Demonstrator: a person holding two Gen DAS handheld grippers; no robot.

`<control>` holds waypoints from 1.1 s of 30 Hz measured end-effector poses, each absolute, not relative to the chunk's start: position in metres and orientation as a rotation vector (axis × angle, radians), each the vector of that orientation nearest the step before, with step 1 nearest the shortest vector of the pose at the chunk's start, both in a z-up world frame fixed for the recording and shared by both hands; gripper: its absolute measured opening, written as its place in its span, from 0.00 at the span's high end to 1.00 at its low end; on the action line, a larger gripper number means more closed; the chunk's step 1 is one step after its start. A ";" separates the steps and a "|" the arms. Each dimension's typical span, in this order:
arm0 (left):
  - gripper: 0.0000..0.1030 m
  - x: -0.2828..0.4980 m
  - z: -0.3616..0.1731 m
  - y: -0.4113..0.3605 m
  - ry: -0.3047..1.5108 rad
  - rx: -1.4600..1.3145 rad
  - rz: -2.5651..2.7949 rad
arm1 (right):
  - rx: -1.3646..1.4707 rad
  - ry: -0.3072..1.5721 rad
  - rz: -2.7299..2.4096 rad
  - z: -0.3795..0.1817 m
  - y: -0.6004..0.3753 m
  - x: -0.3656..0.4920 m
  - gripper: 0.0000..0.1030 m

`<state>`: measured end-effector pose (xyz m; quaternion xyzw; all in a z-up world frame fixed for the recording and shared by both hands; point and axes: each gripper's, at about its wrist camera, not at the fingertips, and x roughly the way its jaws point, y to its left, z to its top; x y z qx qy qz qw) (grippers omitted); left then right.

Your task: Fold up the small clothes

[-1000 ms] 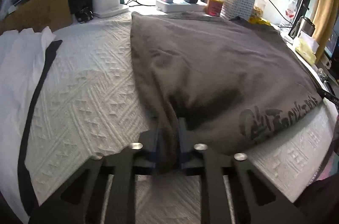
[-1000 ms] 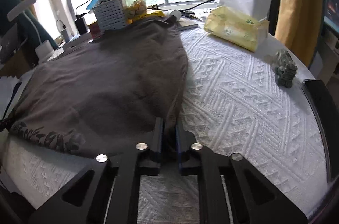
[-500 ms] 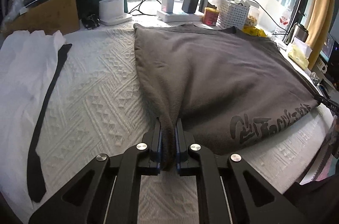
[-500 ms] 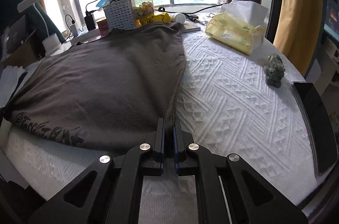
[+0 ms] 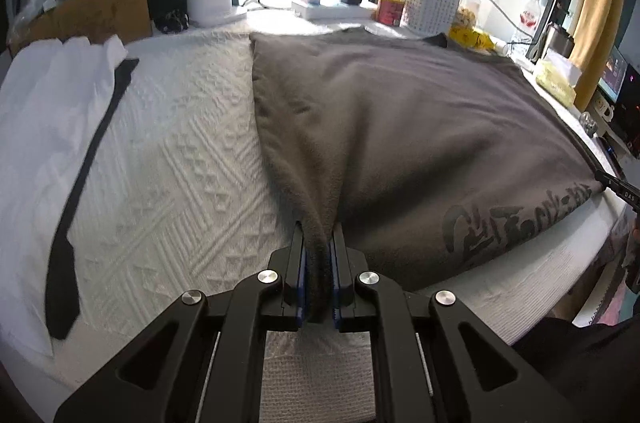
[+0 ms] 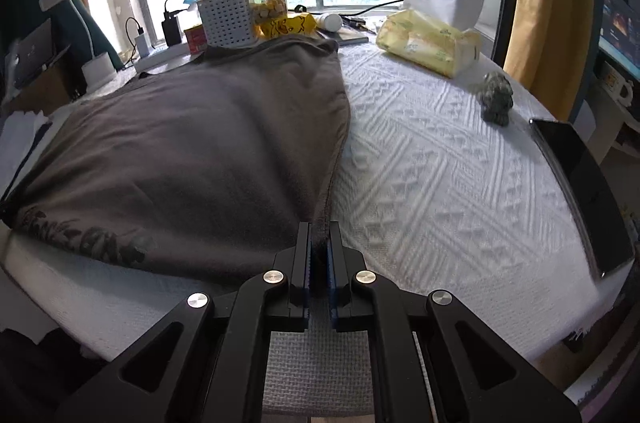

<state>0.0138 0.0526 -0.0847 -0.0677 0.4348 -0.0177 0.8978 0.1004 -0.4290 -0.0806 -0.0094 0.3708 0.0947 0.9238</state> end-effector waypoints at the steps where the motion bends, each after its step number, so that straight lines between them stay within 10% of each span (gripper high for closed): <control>1: 0.92 0.013 -0.087 0.053 0.904 -0.147 -0.040 | -0.016 0.759 0.194 -0.081 -0.429 0.100 0.93; 11: 0.86 0.004 -0.092 0.061 0.866 -0.204 -0.041 | 0.030 0.754 0.201 -0.082 -0.436 0.101 0.92; 16: 0.61 0.000 -0.083 0.059 0.848 -0.157 -0.007 | 0.009 0.778 0.210 -0.080 -0.434 0.103 0.87; 21: 0.56 -0.009 -0.066 0.073 0.759 -0.242 0.041 | 0.009 0.792 0.185 -0.075 -0.435 0.100 0.25; 33: 0.56 0.002 -0.031 0.085 0.654 -0.269 0.034 | 0.059 0.802 0.160 -0.060 -0.423 0.076 0.21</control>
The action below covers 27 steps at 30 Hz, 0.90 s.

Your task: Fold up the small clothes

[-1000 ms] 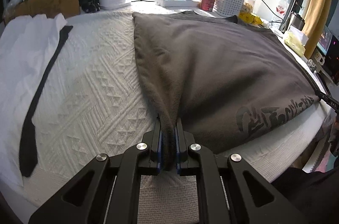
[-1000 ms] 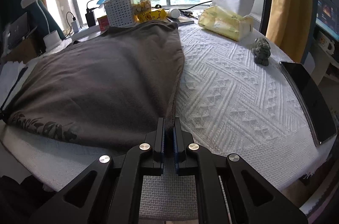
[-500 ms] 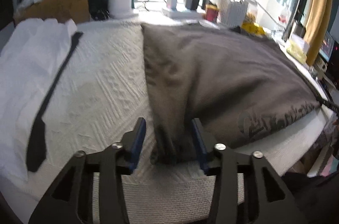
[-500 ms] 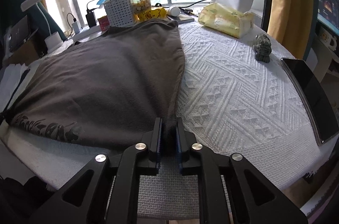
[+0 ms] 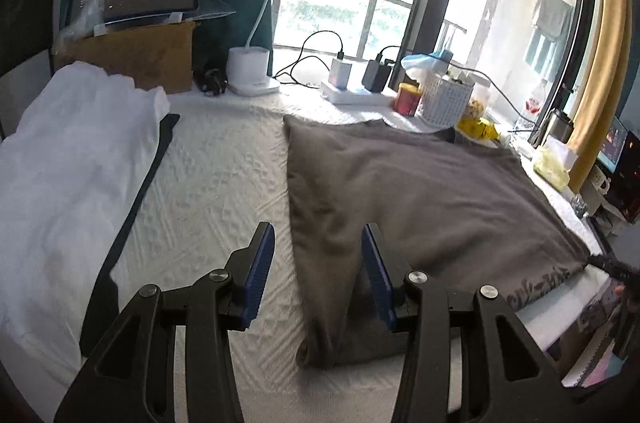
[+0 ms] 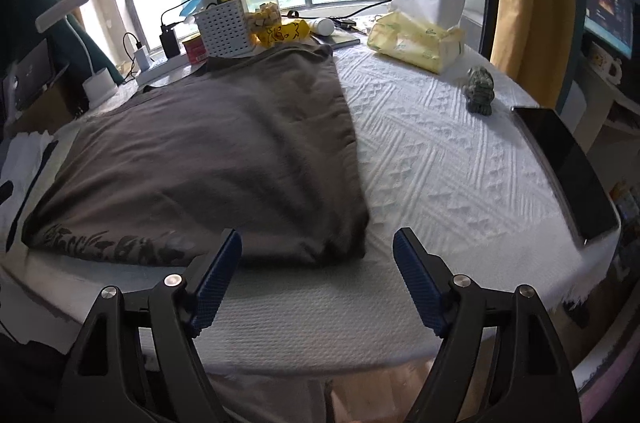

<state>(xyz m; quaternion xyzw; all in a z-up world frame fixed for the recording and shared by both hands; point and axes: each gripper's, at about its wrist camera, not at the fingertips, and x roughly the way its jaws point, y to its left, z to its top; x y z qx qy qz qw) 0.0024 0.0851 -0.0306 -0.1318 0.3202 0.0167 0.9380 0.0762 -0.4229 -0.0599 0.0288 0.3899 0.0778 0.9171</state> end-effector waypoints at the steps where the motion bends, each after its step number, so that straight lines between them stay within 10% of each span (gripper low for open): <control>1: 0.56 0.005 -0.030 0.084 0.656 -0.284 0.022 | 0.081 0.808 0.158 -0.062 -0.422 0.074 0.21; 27: 0.55 0.075 -0.050 0.098 0.780 -0.236 -0.010 | 0.333 0.836 0.176 -0.076 -0.386 0.146 0.19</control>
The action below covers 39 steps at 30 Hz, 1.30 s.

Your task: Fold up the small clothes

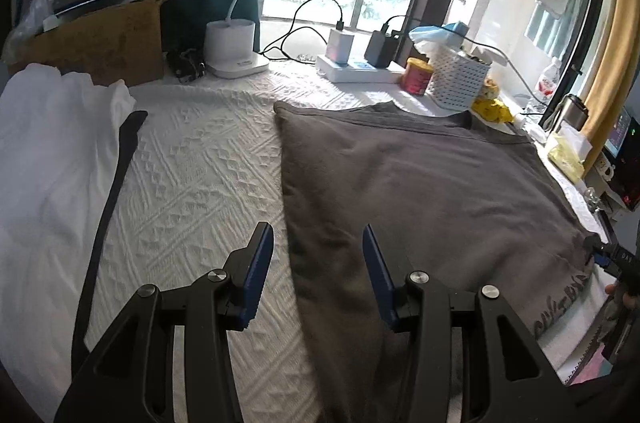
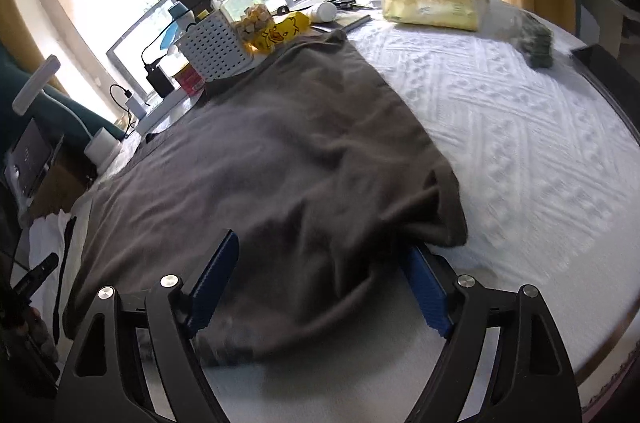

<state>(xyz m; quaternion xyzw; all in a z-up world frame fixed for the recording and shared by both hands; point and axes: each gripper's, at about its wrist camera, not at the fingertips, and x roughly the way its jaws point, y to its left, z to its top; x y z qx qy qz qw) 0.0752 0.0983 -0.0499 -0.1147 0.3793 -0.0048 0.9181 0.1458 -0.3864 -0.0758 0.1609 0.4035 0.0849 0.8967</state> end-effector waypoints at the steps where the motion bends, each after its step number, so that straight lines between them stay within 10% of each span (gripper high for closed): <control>1: 0.55 0.078 -0.051 0.100 0.784 -0.235 -0.008 | 0.330 0.839 0.181 -0.076 -0.384 0.152 0.19; 14: 0.55 0.125 -0.068 0.112 0.833 -0.234 0.015 | 0.309 0.829 0.195 -0.077 -0.361 0.221 0.19; 22: 0.55 0.147 -0.076 0.110 0.855 -0.225 0.003 | 0.228 0.848 0.199 -0.080 -0.350 0.247 0.79; 39: 0.55 0.137 -0.069 0.122 0.815 -0.237 0.022 | 0.138 0.730 0.328 -0.030 -0.292 0.241 0.86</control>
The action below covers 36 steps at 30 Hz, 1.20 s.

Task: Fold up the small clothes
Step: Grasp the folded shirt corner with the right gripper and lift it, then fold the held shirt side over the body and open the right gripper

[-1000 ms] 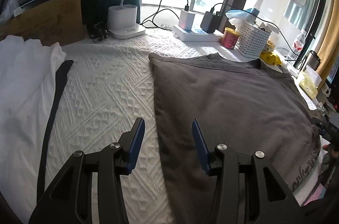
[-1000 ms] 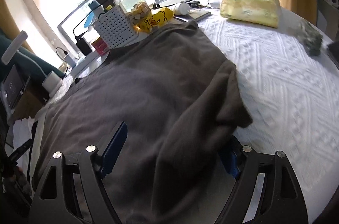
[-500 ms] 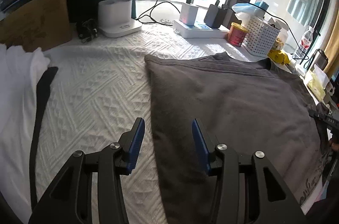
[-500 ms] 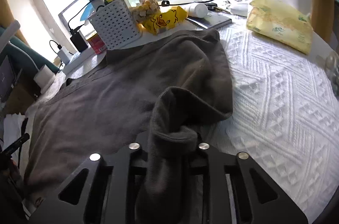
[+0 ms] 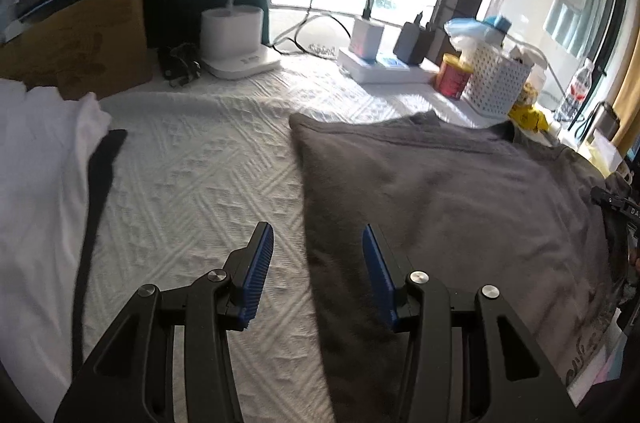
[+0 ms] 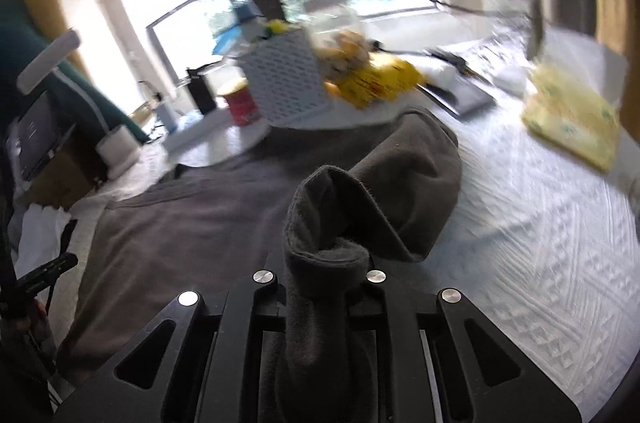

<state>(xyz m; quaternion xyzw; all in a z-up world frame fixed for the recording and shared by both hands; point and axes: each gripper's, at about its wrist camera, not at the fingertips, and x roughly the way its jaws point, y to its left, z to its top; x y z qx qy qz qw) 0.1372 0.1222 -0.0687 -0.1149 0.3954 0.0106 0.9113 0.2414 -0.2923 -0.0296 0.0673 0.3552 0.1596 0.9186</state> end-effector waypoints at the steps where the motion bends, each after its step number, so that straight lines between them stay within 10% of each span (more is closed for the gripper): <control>1: 0.55 0.134 -0.067 0.125 0.806 -0.246 0.024 | 0.128 0.722 0.344 -0.024 -0.285 0.240 0.86; 36: 0.54 0.053 -0.061 0.182 0.763 -0.313 0.079 | -0.159 0.910 0.894 -0.055 -0.014 0.153 0.86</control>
